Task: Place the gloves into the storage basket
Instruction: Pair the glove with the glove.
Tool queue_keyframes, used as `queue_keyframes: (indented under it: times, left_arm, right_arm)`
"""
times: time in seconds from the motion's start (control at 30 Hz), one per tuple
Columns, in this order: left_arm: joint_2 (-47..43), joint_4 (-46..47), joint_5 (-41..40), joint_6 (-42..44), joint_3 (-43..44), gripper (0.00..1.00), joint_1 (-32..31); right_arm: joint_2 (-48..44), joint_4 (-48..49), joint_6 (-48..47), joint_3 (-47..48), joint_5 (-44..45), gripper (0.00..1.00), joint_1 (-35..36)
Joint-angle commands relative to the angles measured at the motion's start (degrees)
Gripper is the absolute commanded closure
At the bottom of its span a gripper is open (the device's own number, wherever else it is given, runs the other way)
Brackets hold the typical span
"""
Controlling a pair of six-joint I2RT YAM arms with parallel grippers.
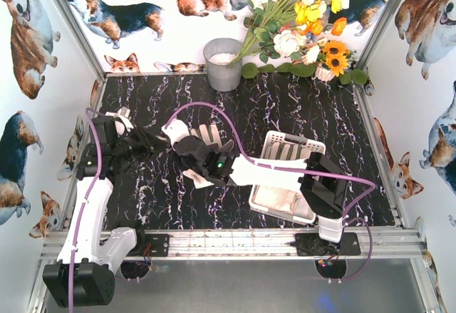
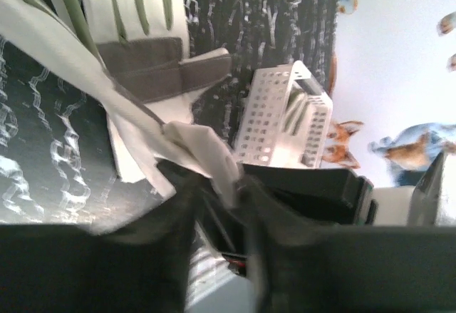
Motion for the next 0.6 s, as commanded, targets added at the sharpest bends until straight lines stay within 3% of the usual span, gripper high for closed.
queue_keyframes:
  times: [0.0,0.07,0.17,0.3,0.57]
  left_arm:
    - [-1.7,1.4,-2.9,3.0,0.8,0.64,0.5]
    - [-2.5,1.1,-6.0,4.3,1.6,0.40,0.5]
    - [-2.7,2.2,-7.3,4.6,1.7,0.17,0.5]
    - [-2.1,2.1,-9.1,5.0,0.9,0.11,0.5]
    - [-2.4,5.3,-10.0,4.7,-4.0,0.05,0.5]
  right_arm:
    - [-3.8,3.0,11.3,-1.6,5.8,1.00,-0.2]
    - [-4.4,3.6,17.7,-3.6,6.9,1.00,-0.9]
    - [-4.5,6.0,26.5,-6.5,6.7,1.00,-2.3]
    - [-2.4,8.0,30.6,-5.1,4.5,1.00,-3.5]
    - [-1.3,15.8,40.6,-9.7,9.5,1.00,-6.1]
